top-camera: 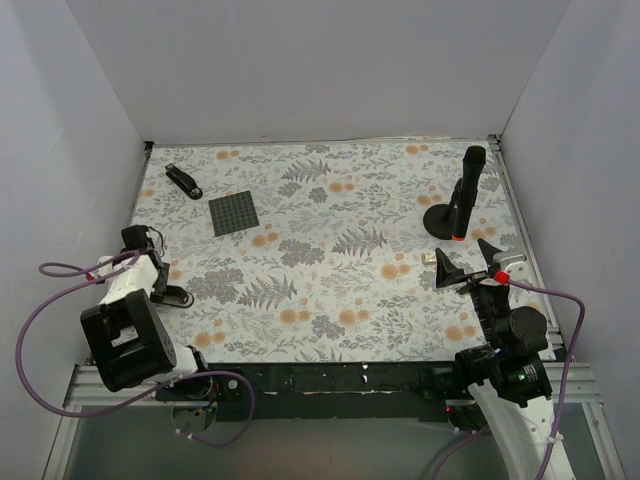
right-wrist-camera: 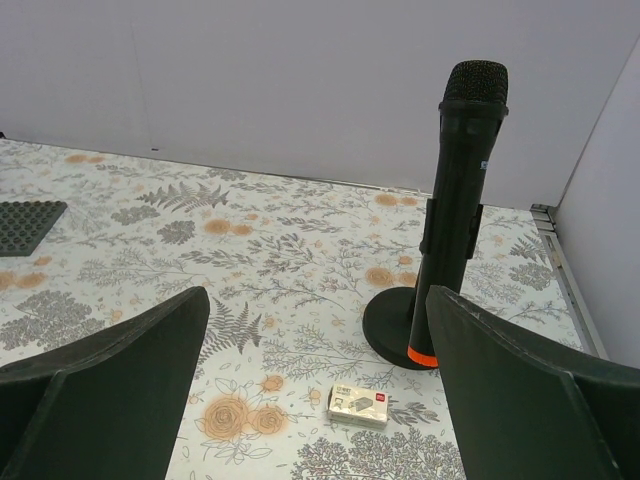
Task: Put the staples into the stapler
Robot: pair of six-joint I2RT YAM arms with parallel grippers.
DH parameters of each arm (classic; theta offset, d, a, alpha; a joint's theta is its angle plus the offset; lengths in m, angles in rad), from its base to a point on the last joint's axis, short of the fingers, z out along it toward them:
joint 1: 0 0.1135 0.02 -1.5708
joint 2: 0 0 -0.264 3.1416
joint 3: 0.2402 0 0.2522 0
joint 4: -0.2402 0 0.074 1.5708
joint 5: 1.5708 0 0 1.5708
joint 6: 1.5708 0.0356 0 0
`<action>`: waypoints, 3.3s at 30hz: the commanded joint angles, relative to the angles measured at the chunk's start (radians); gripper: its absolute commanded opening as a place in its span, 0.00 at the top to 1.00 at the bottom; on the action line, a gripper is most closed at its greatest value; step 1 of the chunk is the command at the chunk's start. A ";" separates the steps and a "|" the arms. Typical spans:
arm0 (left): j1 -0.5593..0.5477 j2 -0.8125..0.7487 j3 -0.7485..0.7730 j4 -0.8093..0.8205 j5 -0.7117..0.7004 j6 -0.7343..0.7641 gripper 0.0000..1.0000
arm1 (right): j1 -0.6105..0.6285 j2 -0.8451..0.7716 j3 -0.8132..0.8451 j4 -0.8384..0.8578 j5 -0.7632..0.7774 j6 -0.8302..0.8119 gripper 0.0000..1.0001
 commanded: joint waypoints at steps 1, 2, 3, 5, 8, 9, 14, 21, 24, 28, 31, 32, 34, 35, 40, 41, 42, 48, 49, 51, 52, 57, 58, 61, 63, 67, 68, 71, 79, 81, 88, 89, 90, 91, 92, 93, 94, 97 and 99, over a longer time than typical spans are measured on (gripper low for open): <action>0.003 -0.029 -0.003 0.007 0.089 -0.011 0.58 | 0.005 -0.156 0.018 0.053 0.007 -0.004 0.02; -0.001 -0.053 -0.009 0.008 0.102 -0.014 0.60 | 0.005 -0.156 0.018 0.053 0.007 -0.004 0.02; -0.005 -0.068 -0.013 0.010 0.117 -0.019 0.63 | 0.005 -0.156 0.017 0.053 0.005 -0.002 0.02; -0.029 -0.104 -0.017 0.011 0.154 -0.028 0.71 | 0.005 -0.157 0.017 0.055 0.005 -0.002 0.02; -0.090 -0.133 -0.016 -0.004 0.189 -0.059 0.81 | 0.005 -0.160 0.017 0.055 0.008 -0.004 0.02; -0.115 -0.151 -0.013 -0.012 0.191 -0.076 0.83 | 0.005 -0.160 0.018 0.056 0.010 -0.002 0.02; -0.372 -0.167 0.004 -0.030 0.184 -0.247 0.83 | 0.005 -0.157 0.017 0.056 0.003 -0.002 0.02; -0.714 -0.044 0.105 -0.073 0.068 -0.443 0.83 | 0.005 -0.148 0.017 0.053 -0.004 -0.005 0.02; -0.830 0.054 0.174 -0.105 0.028 -0.522 0.82 | 0.005 -0.142 0.018 0.053 -0.012 -0.008 0.02; -0.940 0.161 0.236 -0.121 -0.001 -0.608 0.81 | 0.005 -0.141 0.020 0.050 -0.012 -0.007 0.02; -0.991 0.240 0.291 -0.145 -0.010 -0.657 0.80 | 0.005 -0.137 0.020 0.050 -0.013 -0.008 0.02; -1.000 0.253 0.305 -0.151 -0.015 -0.665 0.75 | 0.005 -0.136 0.020 0.050 -0.018 -0.008 0.02; -1.023 0.283 0.337 -0.159 -0.018 -0.672 0.68 | 0.005 -0.128 0.020 0.050 -0.027 -0.007 0.02; -1.026 0.287 0.345 -0.160 -0.018 -0.674 0.63 | 0.003 -0.125 0.023 0.050 -0.032 -0.005 0.02; -1.035 0.248 0.362 -0.160 -0.035 -0.646 0.28 | 0.005 -0.075 0.044 0.035 -0.105 -0.007 0.02; -1.035 0.234 0.360 -0.159 -0.041 -0.640 0.25 | 0.005 -0.065 0.052 0.032 -0.142 -0.007 0.02; -1.035 0.220 0.357 -0.159 -0.050 -0.617 0.19 | 0.005 -0.056 0.064 0.024 -0.159 -0.007 0.02; -1.035 0.039 0.325 -0.124 -0.127 -0.455 0.07 | 0.005 0.092 0.151 -0.053 -0.289 -0.005 0.02; -1.035 0.013 0.317 -0.113 -0.159 -0.370 0.02 | 0.005 0.144 0.188 -0.092 -0.320 -0.002 0.02; -1.035 -0.088 0.279 -0.021 -0.180 -0.225 0.02 | 0.005 0.203 0.231 -0.129 -0.372 0.002 0.02; -1.035 -0.128 0.264 0.003 -0.208 -0.112 0.02 | 0.005 0.261 0.271 -0.149 -0.445 0.001 0.02; -1.035 -0.402 0.108 0.290 -0.153 0.399 0.02 | 0.005 0.425 0.346 -0.243 -0.569 0.030 0.02; -1.035 -0.438 0.083 0.333 -0.123 0.497 0.02 | 0.005 0.467 0.348 -0.243 -0.598 0.030 0.02; -1.035 -0.582 -0.017 0.436 0.032 0.752 0.02 | 0.005 0.540 0.342 -0.223 -0.625 0.106 0.02; -1.035 -0.625 -0.052 0.464 0.100 0.840 0.02 | 0.005 0.579 0.342 -0.212 -0.629 0.169 0.02; -1.035 -0.687 -0.158 0.502 0.123 0.881 0.02 | 0.006 0.691 0.366 -0.272 -0.558 0.217 0.02; -1.035 -0.688 -0.175 0.531 0.123 0.880 0.02 | 0.006 0.711 0.375 -0.305 -0.529 0.217 0.02; -1.034 -0.681 -0.151 0.492 0.123 0.888 0.02 | 0.006 0.795 0.399 -0.395 -0.413 0.225 0.02; -1.034 -0.705 -0.169 0.450 0.041 0.877 0.02 | 0.010 0.974 0.397 -0.376 0.033 0.275 0.02; -1.034 -0.711 -0.175 0.450 0.004 0.886 0.02 | 0.010 1.027 0.412 -0.367 0.081 0.291 0.02; -1.034 -0.716 -0.171 0.433 -0.062 0.894 0.02 | 0.008 1.222 0.457 -0.318 0.241 0.314 0.02; -1.034 -0.716 -0.171 0.433 -0.076 0.892 0.02 | 0.010 1.232 0.457 -0.307 0.247 0.311 0.02; -1.034 -0.716 -0.169 0.433 -0.081 0.888 0.02 | 0.008 1.255 0.455 -0.289 0.252 0.309 0.02; -1.034 -0.717 -0.168 0.433 -0.079 0.886 0.02 | 0.008 1.268 0.457 -0.283 0.263 0.311 0.02; -1.034 -0.719 -0.164 0.427 -0.075 0.888 0.02 | 0.008 1.281 0.458 -0.278 0.266 0.312 0.02; -1.034 -0.724 -0.163 0.423 -0.064 0.880 0.02 | 0.006 1.307 0.463 -0.274 0.267 0.314 0.02; -1.034 -0.730 -0.163 0.421 -0.058 0.878 0.02 | 0.000 1.320 0.463 -0.258 0.276 0.317 0.02; -1.034 -0.756 -0.166 0.426 -0.044 0.875 0.02 | -0.027 1.363 0.475 -0.241 0.266 0.315 0.02; -1.034 -0.765 -0.172 0.433 -0.046 0.877 0.02 | -0.036 1.381 0.475 -0.220 0.255 0.298 0.02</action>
